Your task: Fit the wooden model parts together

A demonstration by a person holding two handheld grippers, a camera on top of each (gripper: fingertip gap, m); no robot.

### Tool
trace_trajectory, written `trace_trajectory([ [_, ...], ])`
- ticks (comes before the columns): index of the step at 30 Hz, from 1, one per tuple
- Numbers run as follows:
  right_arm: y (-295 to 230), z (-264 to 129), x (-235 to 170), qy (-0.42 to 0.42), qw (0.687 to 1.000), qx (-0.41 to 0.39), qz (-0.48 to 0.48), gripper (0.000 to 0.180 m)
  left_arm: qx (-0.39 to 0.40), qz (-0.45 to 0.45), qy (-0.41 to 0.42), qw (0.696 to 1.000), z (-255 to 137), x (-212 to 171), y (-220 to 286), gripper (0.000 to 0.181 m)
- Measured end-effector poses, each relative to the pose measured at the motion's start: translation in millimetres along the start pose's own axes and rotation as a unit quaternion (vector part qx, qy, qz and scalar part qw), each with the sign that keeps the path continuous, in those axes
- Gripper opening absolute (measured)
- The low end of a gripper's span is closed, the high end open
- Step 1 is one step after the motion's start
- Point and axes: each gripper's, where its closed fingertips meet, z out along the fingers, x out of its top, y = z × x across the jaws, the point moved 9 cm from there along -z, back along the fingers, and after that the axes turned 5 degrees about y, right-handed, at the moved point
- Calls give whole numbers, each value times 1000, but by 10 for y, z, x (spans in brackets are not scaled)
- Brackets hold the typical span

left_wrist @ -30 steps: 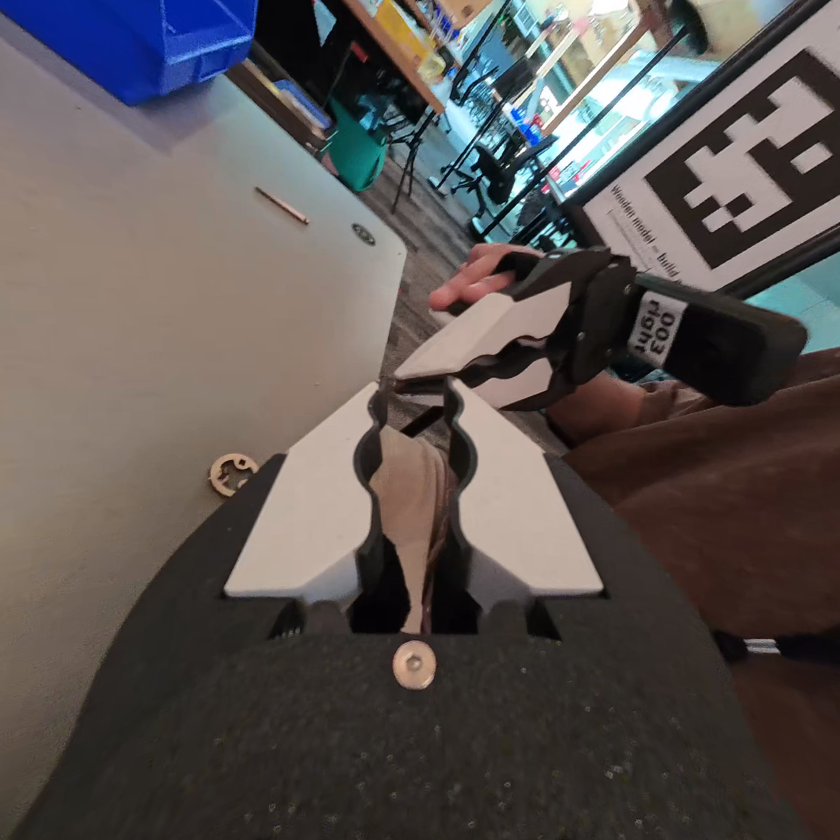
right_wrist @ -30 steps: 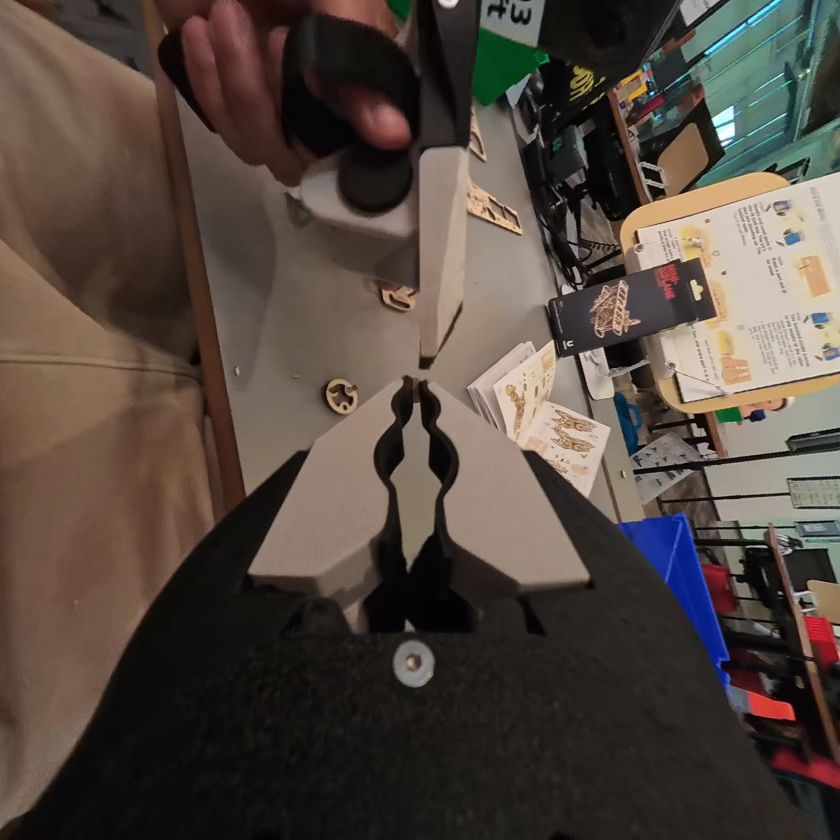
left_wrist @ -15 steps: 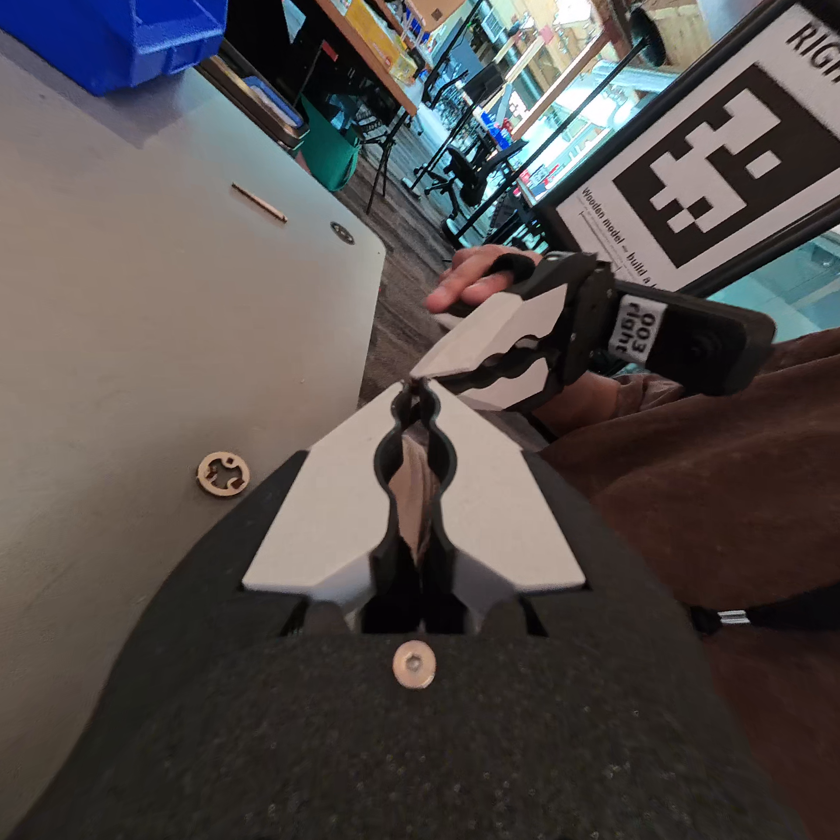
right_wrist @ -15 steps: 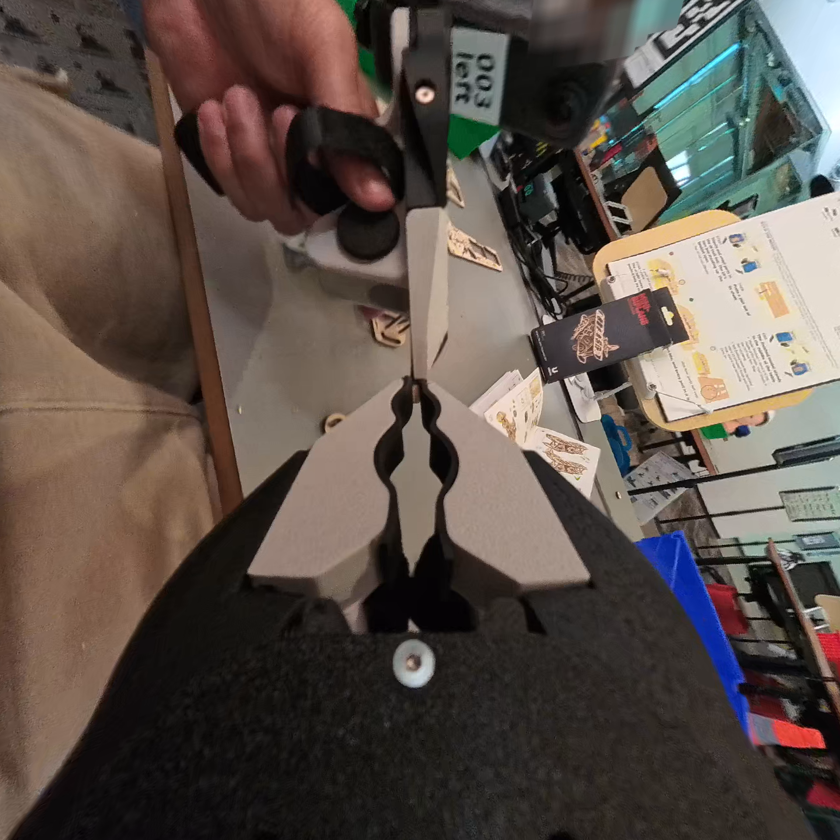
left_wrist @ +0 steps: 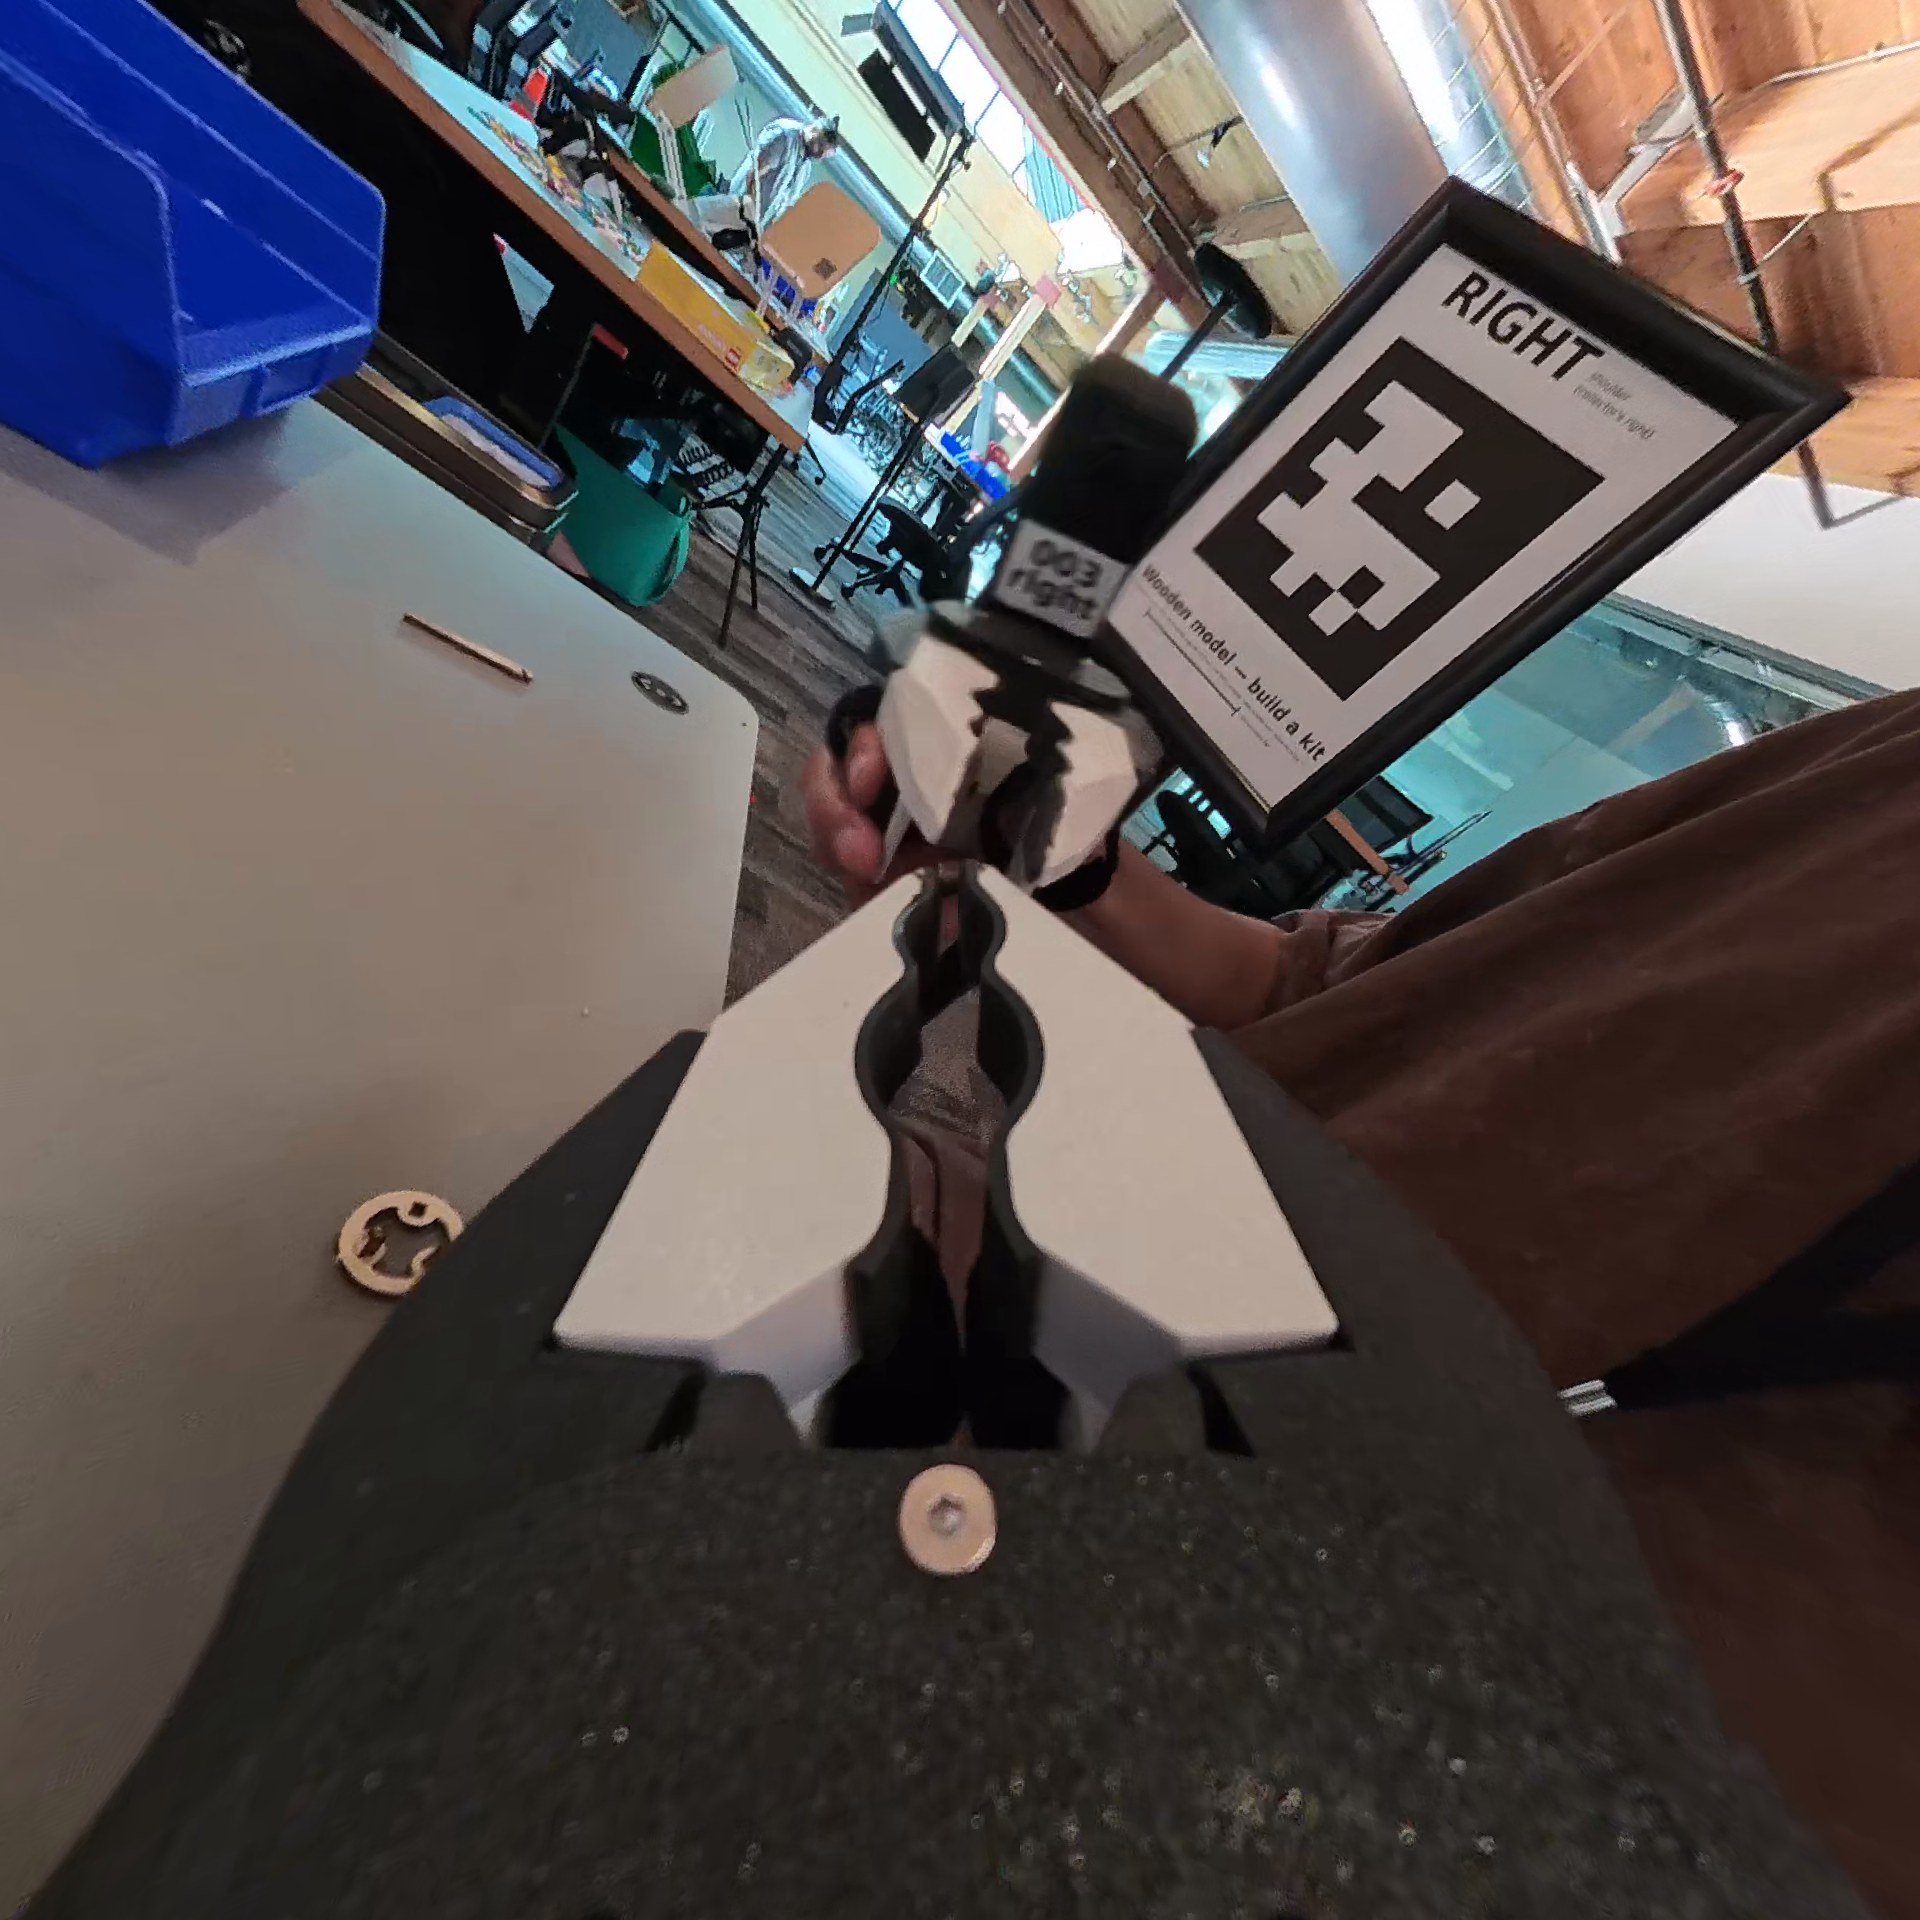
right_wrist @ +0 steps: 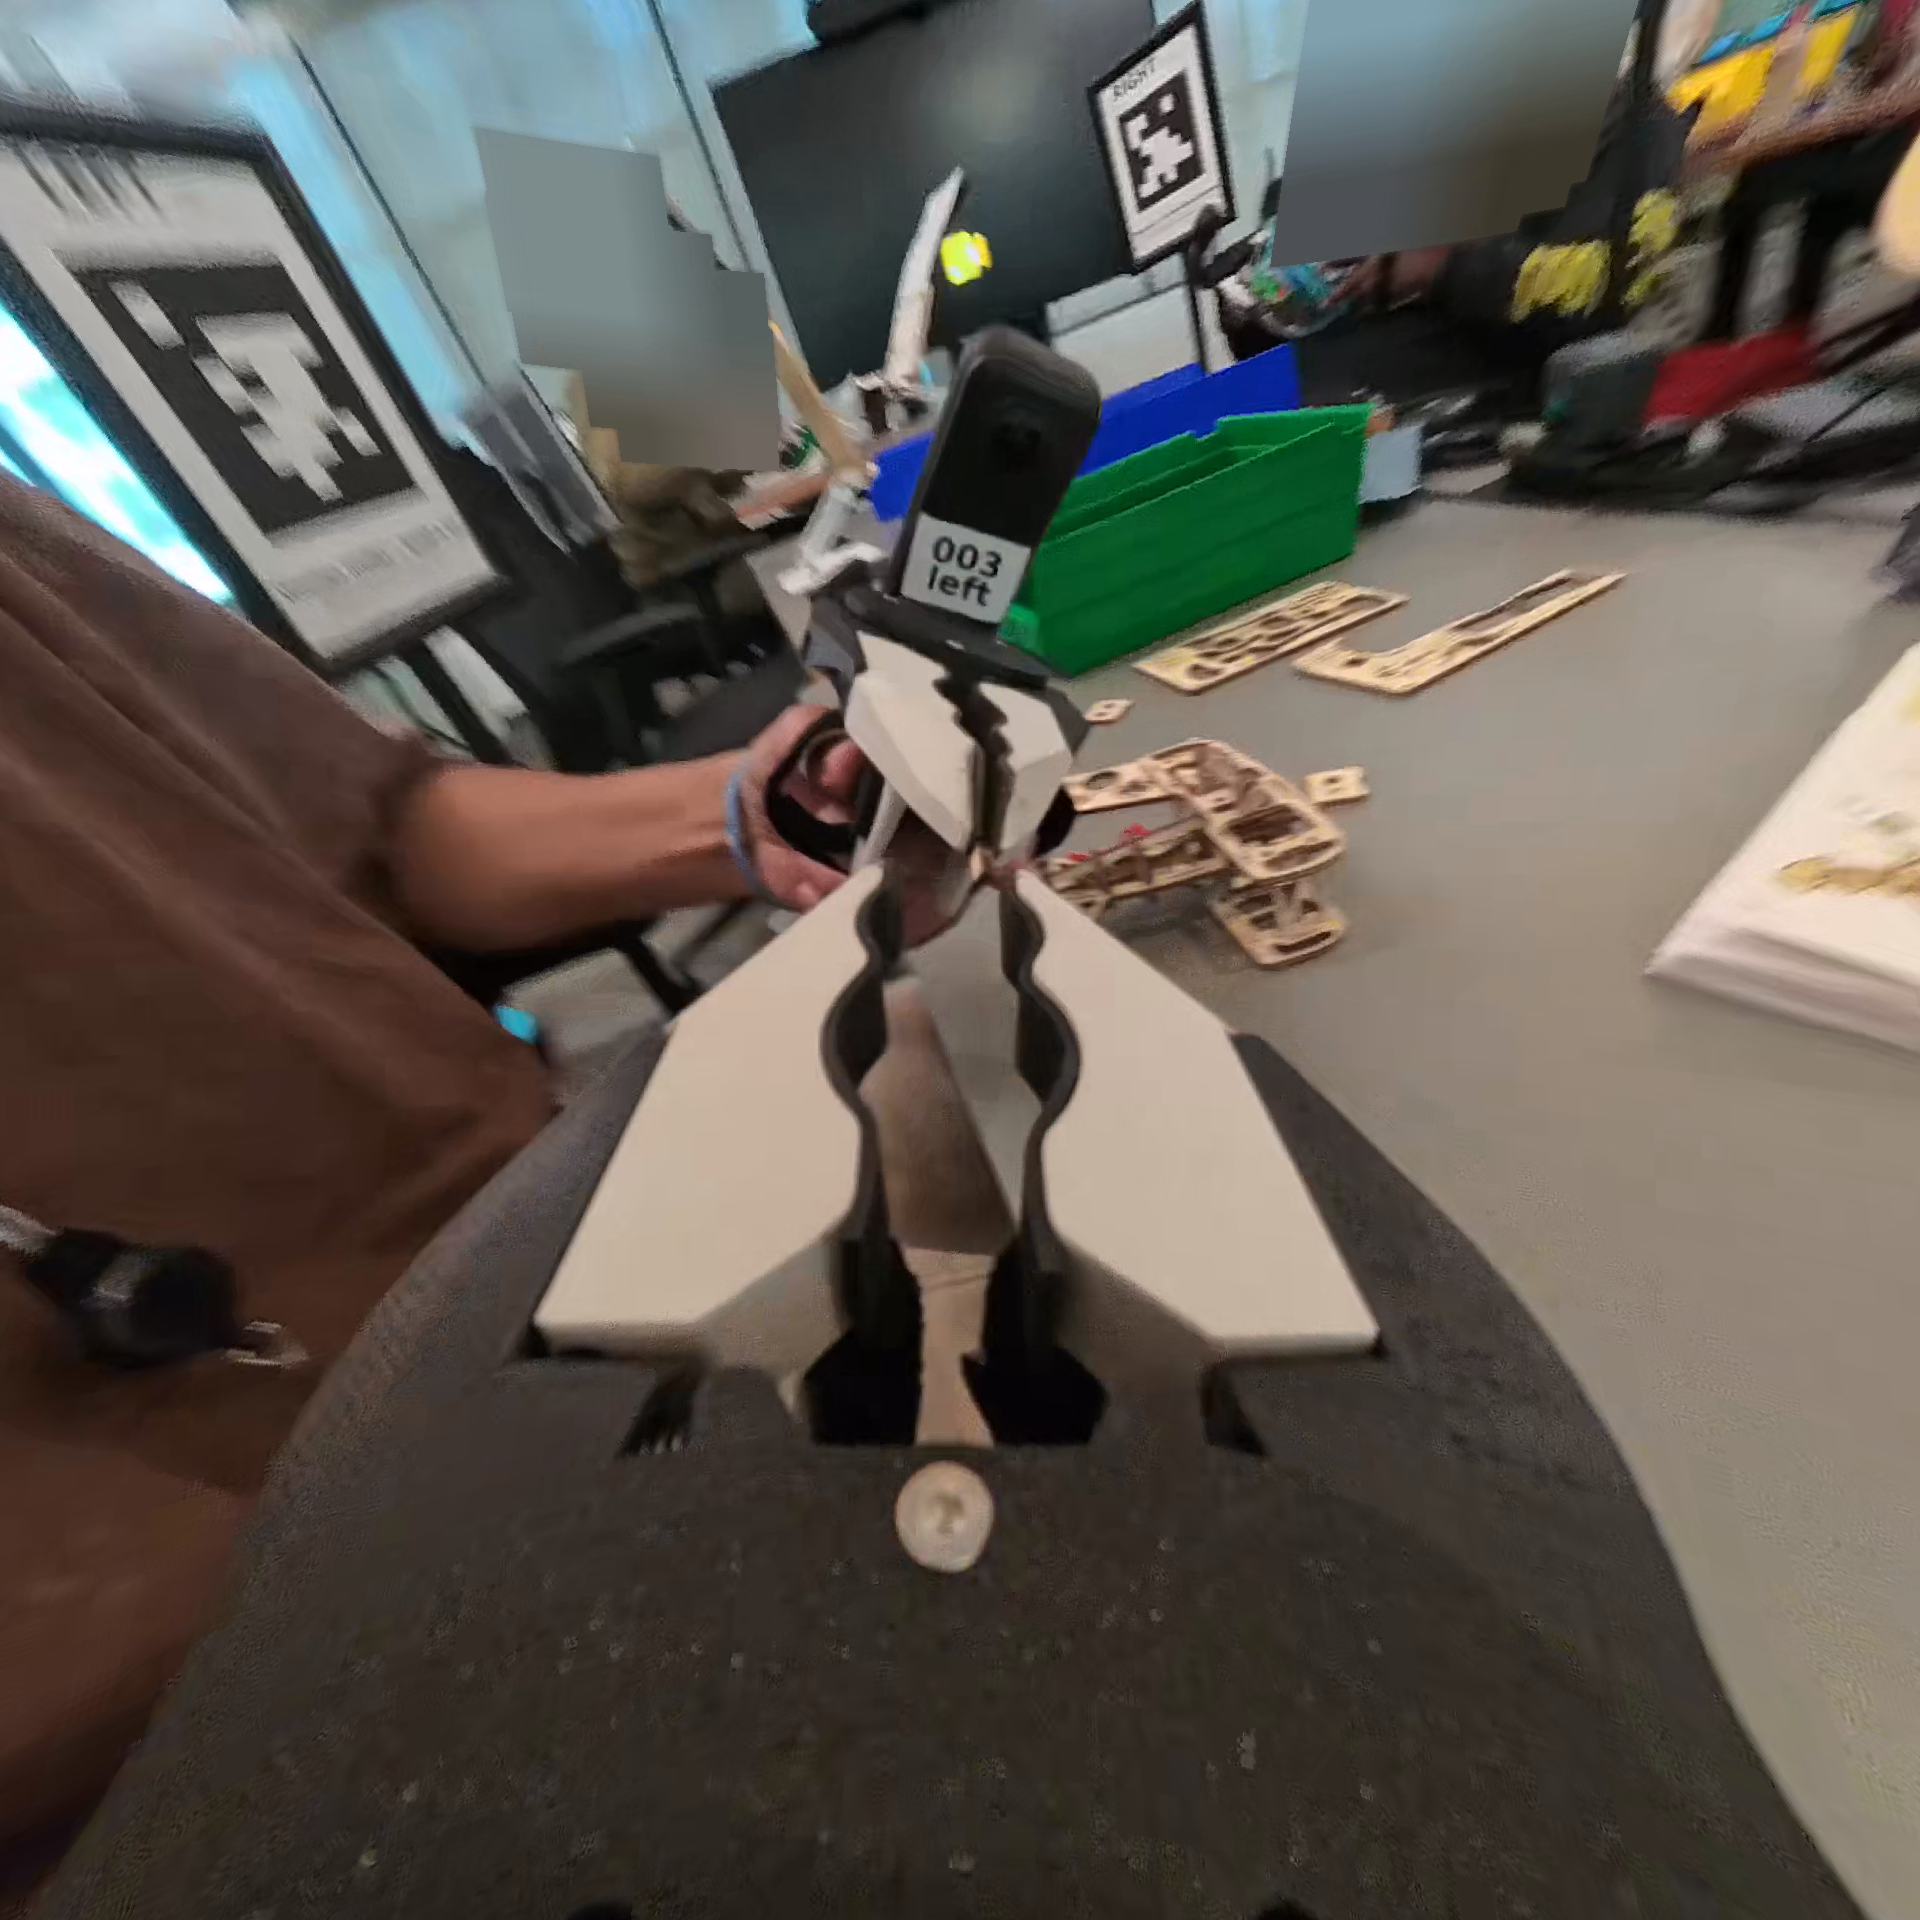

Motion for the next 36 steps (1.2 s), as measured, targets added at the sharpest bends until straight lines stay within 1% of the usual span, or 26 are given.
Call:
trace_trajectory([
  [2, 61, -1, 5, 17, 997, 36, 73, 21, -5, 4, 5, 1000, 1, 9, 19, 0],
  [4, 92, 5, -1, 34, 991, 55, 113, 20, -9, 9, 10, 1000, 4, 15, 39, 1],
  [8, 116, 49, -79, 17, 993, 43, 110, 14, -13, 14, 17, 1000, 3, 27, 63, 1],
  [11, 110, 52, -52, 33, 993, 44, 109, 8, -13, 16, 15, 1000, 6, 23, 67, 1],
  [16, 98, 67, -58, 23, 994, 40, 98, 8, -17, 17, 11, 1000, 16, 14, 73, 1],
  [18, 91, 66, -47, 29, 994, 46, 99, 2, -15, 18, 7, 1000, 21, 3, 68, 1],
  [22, 79, 72, -43, 20, 994, 44, 95, 1, -17, 18, 3, 1000, 16, 2, 68, 1],
  [25, 89, 66, -31, 14, 995, 38, 95, 1, -8, 28, 8, 1000, 26, 6, 74, 1],
  [27, 117, 55, -38, -4, 995, 25, 99, 0, 14, 54, 3, 998, 26, -7, 63, 2],
  [29, 189, 11, -54, -37, 994, -15, 99, 1, 58, 86, -4, 995, 8, -8, 20, 29],
  [30, 240, -19, -61, -60, 991, -41, 109, 1, 88, 108, -27, 990, 2, -27, -16, 33],
  [31, 302, -45, -74, -92, 986, -76, 118, 1, 115, 134, -62, 982, 7, -70, -52, 32],
  [32, 353, -57, -98, -133, 978, -105, 120, 1, 151, 163, -103, 970, 25, -130, -101, 32],
  [34, 425, -25, -152, -219, 958, -138, 126, 1, 235, 214, -180, 931, 83, -265, -231, 35],
  [36, 504, 57, -199, -289, 931, -160, 152, 1, 293, 238, -251, 891, 147, -405, -354, 38],
])
